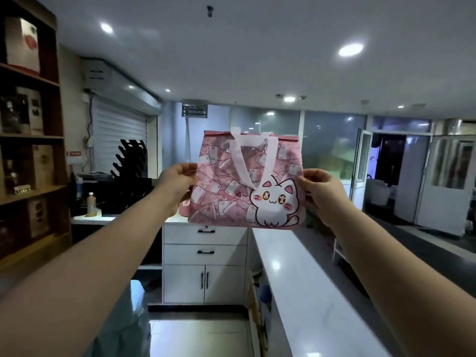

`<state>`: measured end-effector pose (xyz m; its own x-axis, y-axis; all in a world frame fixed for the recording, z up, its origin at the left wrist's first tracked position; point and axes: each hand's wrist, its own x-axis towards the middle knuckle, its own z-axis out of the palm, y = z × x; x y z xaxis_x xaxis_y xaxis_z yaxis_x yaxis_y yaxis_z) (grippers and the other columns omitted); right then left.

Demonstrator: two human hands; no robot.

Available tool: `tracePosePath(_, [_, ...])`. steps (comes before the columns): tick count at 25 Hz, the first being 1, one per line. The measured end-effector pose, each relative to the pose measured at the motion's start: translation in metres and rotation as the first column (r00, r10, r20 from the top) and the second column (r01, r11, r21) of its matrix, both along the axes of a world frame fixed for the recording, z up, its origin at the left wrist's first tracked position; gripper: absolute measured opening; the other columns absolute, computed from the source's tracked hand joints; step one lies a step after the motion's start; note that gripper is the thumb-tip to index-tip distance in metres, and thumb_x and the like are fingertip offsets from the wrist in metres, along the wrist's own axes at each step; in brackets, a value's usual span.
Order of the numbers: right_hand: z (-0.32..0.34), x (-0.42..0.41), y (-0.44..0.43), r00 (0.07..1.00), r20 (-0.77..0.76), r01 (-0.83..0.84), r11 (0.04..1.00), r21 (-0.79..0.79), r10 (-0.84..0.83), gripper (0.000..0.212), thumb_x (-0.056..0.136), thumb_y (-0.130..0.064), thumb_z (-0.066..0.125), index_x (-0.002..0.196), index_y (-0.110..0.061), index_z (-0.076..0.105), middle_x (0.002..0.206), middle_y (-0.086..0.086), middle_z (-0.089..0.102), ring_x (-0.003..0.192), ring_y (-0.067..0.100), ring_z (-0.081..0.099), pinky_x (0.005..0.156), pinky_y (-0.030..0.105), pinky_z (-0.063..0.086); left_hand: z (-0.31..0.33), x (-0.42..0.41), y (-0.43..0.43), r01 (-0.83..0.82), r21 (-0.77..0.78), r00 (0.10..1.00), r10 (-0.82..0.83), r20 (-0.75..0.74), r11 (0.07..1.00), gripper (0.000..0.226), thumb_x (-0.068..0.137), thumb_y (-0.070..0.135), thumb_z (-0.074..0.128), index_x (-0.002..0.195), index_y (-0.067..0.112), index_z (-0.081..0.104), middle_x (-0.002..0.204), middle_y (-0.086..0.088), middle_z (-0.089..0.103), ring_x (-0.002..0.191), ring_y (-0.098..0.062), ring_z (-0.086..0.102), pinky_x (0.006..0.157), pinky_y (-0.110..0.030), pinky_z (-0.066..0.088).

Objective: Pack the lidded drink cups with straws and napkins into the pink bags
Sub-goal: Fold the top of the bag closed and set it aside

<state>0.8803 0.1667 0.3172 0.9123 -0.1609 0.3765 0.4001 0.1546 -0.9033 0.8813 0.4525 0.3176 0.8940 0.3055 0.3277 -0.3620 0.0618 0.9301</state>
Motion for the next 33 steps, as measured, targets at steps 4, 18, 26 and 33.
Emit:
tracePosePath(4, [0.002,0.098,0.007,1.0,-0.011,0.007,1.0,-0.027,-0.007,0.004,0.09,-0.008,0.064,0.093,-0.007,0.062,0.076,0.007,0.068,0.053,0.011,0.066,0.045,0.023,0.05,-0.008,0.092,-0.006,-0.134,-0.054,0.983,0.14,0.119,0.989,0.024,0.089,-0.007,0.058,0.105,0.011,0.062,0.087,0.002,0.064,0.078,-0.011,0.061,0.062,-0.022,0.054])
tracePosePath(18, [-0.014,0.445,0.126,0.993,-0.085,0.071,0.996,-0.056,-0.075,0.01,0.09,-0.007,0.062,0.099,-0.003,0.06,0.08,0.008,0.069,0.053,0.013,0.068,0.044,0.024,0.052,-0.034,0.476,0.125,0.028,0.029,1.0,-0.028,-0.005,0.999,0.028,0.088,-0.01,0.057,0.107,0.009,0.062,0.098,-0.005,0.066,0.09,-0.021,0.061,0.073,-0.03,0.05])
tracePosePath(26, [-0.046,0.657,0.174,0.979,-0.184,0.09,0.996,-0.031,-0.094,0.005,0.089,-0.007,0.063,0.093,-0.004,0.062,0.093,0.017,0.071,0.082,0.031,0.07,0.073,0.049,0.059,-0.054,0.677,0.175,0.077,0.049,0.991,-0.071,-0.111,0.996,0.028,0.09,-0.008,0.055,0.092,0.019,0.061,0.093,-0.004,0.064,0.087,-0.021,0.056,0.071,-0.03,0.045])
tracePosePath(33, [-0.073,0.829,0.189,0.972,-0.235,0.015,0.999,-0.043,-0.025,0.006,0.093,-0.004,0.058,0.089,-0.004,0.062,0.084,0.016,0.069,0.063,0.021,0.068,0.058,0.033,0.055,-0.061,0.821,0.184,0.039,0.01,0.992,-0.038,-0.118,0.999,0.024,0.092,-0.008,0.053,0.104,0.011,0.06,0.09,-0.002,0.064,0.075,-0.012,0.06,0.05,-0.016,0.051])
